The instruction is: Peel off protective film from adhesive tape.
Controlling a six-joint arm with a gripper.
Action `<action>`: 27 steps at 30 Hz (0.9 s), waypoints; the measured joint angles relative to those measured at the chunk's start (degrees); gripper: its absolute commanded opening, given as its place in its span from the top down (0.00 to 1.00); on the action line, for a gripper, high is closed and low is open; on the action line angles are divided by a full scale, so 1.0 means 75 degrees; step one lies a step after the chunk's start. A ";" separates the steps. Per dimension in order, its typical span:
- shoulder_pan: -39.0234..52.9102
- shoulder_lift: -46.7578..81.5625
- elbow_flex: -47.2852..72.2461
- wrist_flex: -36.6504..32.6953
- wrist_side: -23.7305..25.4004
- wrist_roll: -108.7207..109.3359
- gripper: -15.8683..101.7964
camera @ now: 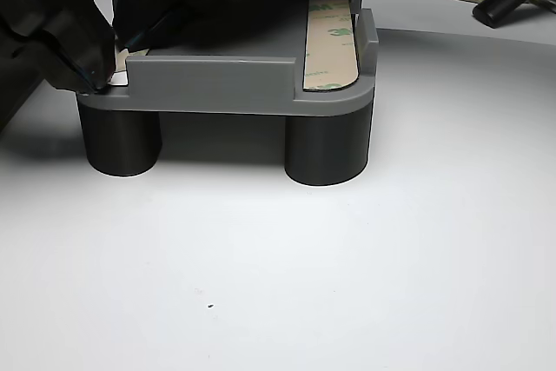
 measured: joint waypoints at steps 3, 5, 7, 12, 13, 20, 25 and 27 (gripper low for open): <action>0.0000 -0.0023 -0.0012 0.0000 0.0000 0.0000 0.96; 0.0000 -0.0035 -0.0012 -0.0023 0.0000 -0.0012 0.96; 0.0000 -0.0070 -0.0023 -0.0059 0.0012 -0.0047 0.96; 0.0000 -0.0117 -0.0070 -0.0082 0.0023 -0.0117 0.96; 0.0012 -0.0129 -0.0070 -0.0094 0.0035 -0.0117 0.96; 0.0012 -0.0129 -0.0035 -0.0117 0.0082 0.0047 0.96; 0.0012 0.0070 0.0141 -0.0094 0.0059 0.0211 0.96; 0.0012 0.0094 0.0141 -0.0035 0.0035 0.0258 0.96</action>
